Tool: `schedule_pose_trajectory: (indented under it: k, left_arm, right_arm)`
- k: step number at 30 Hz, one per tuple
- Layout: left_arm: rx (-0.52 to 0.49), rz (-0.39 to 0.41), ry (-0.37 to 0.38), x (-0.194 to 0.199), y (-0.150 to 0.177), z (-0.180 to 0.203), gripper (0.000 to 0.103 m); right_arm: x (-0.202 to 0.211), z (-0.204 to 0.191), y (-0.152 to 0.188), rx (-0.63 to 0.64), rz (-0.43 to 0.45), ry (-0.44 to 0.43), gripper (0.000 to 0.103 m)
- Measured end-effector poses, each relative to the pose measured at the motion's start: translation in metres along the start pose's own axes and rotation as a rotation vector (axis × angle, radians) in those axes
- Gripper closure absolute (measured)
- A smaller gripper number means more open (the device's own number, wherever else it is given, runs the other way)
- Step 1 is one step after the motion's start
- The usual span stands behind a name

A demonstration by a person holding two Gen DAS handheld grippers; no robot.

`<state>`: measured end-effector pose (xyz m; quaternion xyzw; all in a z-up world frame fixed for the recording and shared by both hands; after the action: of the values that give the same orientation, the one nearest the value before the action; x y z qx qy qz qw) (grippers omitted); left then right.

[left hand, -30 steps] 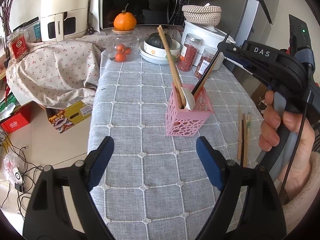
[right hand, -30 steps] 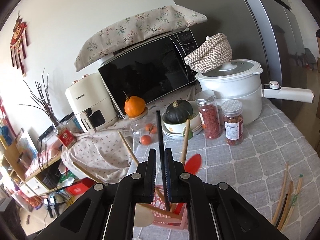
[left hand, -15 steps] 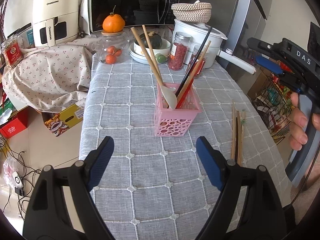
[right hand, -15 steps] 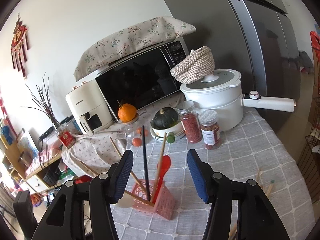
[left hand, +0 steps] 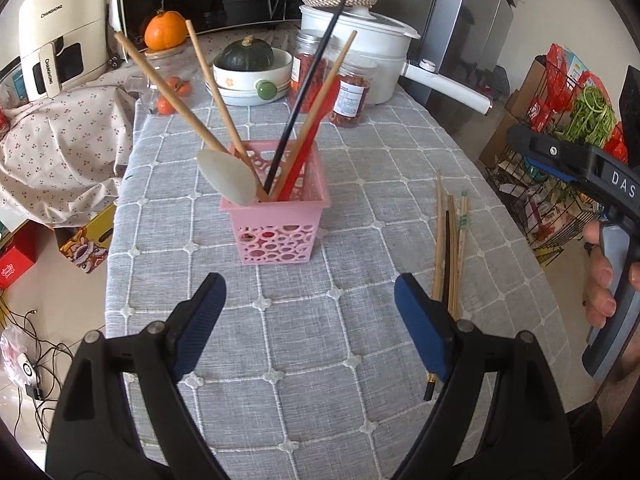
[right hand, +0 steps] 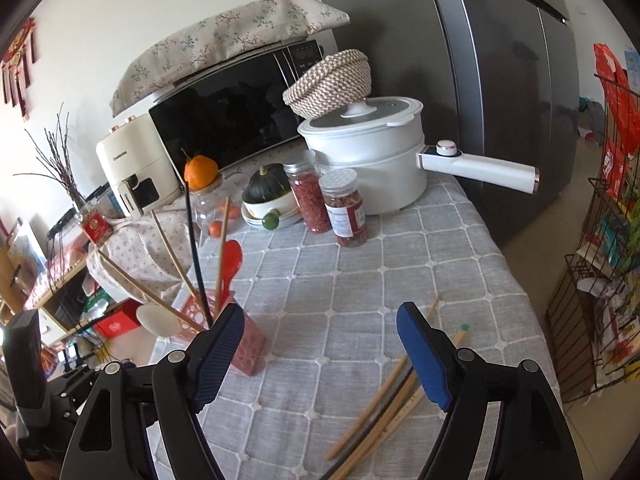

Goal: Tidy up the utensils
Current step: 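Move both tools back over the remaining chopsticks, then close the left tool on a wooden chopstick and lift it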

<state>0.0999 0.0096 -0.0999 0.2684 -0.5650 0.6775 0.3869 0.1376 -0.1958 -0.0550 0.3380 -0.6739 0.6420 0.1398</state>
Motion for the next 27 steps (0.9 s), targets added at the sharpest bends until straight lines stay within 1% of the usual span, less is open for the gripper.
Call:
schedule_pose_trajectory:
  k: [4,8,12,15,18,21,22,23,26,27]
  left_arm:
    - [-0.026,-0.027,-0.008,-0.011,0.002,0.015,0.017]
    - [-0.029,-0.074,-0.02,-0.024,0.003,0.031,0.017]
    - [0.016,-0.134,-0.008,-0.039,-0.003,0.047,0.017]
    - [0.021,-0.173,0.01,-0.053,-0.006,0.064,0.017]
    - [0.022,-0.195,0.025,-0.069,-0.012,0.079,0.02]
    - [0.022,-0.202,0.053,-0.093,-0.021,0.097,0.038]
    - [0.025,-0.214,0.071,-0.103,-0.024,0.103,0.051]
    - [0.03,-0.229,0.091,-0.112,-0.026,0.109,0.062]
    - [0.04,-0.239,0.136,-0.134,-0.032,0.125,0.074]
    - [0.039,-0.238,0.146,-0.138,-0.033,0.129,0.076]
  right_arm:
    - [-0.008,0.02,0.012,-0.016,-0.088,0.038,0.021]
    - [-0.011,0.043,0.025,-0.068,-0.161,0.042,0.021]
    - [-0.007,0.061,0.028,-0.097,-0.191,0.055,0.021]
    - [-0.002,0.082,0.03,-0.132,-0.197,0.087,0.021]
    - [-0.004,0.102,0.038,-0.189,-0.24,0.11,0.021]
    - [-0.007,0.123,0.052,-0.247,-0.307,0.126,0.021]
    - [-0.009,0.127,0.055,-0.255,-0.325,0.129,0.021]
    - [-0.01,0.131,0.057,-0.26,-0.337,0.131,0.021]
    - [-0.014,0.141,0.063,-0.272,-0.365,0.145,0.021]
    - [-0.015,0.143,0.064,-0.276,-0.373,0.146,0.021]
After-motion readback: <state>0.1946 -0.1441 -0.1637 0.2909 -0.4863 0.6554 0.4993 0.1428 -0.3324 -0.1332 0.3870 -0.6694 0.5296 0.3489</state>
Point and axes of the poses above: each gripper's, at about its wrist camera, not at the fingertips, and x roughly against the way its jaws point, z to its right, y to its underside, the point moved 3 cm from there along -x, roughly the way its jaws point, and after that the axes turned 9 degrees about x, right-handed, at the moved point
